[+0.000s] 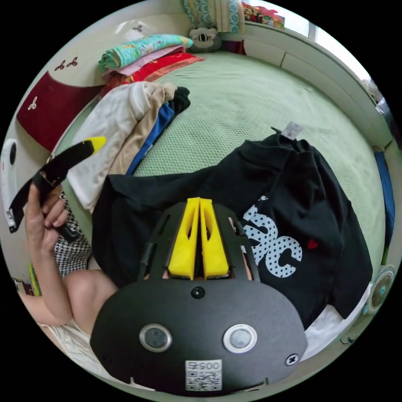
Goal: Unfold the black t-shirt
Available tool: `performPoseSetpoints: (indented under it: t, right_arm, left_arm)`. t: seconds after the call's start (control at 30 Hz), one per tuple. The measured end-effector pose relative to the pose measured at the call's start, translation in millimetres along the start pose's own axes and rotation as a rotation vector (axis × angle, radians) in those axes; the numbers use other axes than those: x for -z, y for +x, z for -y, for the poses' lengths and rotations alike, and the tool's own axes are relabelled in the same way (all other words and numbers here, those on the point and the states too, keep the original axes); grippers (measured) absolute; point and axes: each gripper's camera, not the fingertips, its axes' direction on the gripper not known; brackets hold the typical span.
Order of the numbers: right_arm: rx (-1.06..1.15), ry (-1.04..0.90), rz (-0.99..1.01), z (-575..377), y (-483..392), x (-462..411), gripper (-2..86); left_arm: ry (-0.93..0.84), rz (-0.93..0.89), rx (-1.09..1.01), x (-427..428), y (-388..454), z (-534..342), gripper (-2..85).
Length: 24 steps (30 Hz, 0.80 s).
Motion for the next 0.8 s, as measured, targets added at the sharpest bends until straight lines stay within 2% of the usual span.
performPoseSetpoints:
  t: [0.1, 0.2, 0.27, 0.33, 0.4, 0.5, 0.57, 0.8]
  right_arm:
    - [0.015, 0.048, 0.071, 19, -7, 28, -0.5]
    - [0.084, 0.039, -0.045, 45, -29, 45, 0.4]
    - [0.127, -0.063, -0.121, 53, -45, 28, 5.7]
    - [0.151, -0.112, -0.116, 49, -53, 8, 8.4]
    - [0.142, -0.130, -0.159, 43, -57, -15, 8.4]
    - [0.145, -0.183, -0.277, 38, -55, -50, 5.4]
    - [0.104, -0.144, -0.237, 42, -47, -43, 0.4]
    - [0.055, -0.081, -0.132, 57, -25, 2, -1.0]
  left_arm:
    - [0.000, -0.019, 0.016, 2, -12, 1, -0.7]
    - [-0.003, -0.012, 0.012, 5, -22, 3, -0.6]
    - [0.000, 0.003, 0.010, 7, -28, 5, -0.6]
    - [0.002, 0.007, 0.018, 10, -38, 7, -0.6]
    - [0.004, 0.001, 0.027, 11, -44, 8, -0.6]
    - [0.004, -0.012, 0.037, 14, -53, 9, -0.6]
    - [0.007, -0.018, 0.036, 16, -57, 9, -0.6]
    - [-0.004, -0.041, 0.057, 19, -74, 14, -0.7]
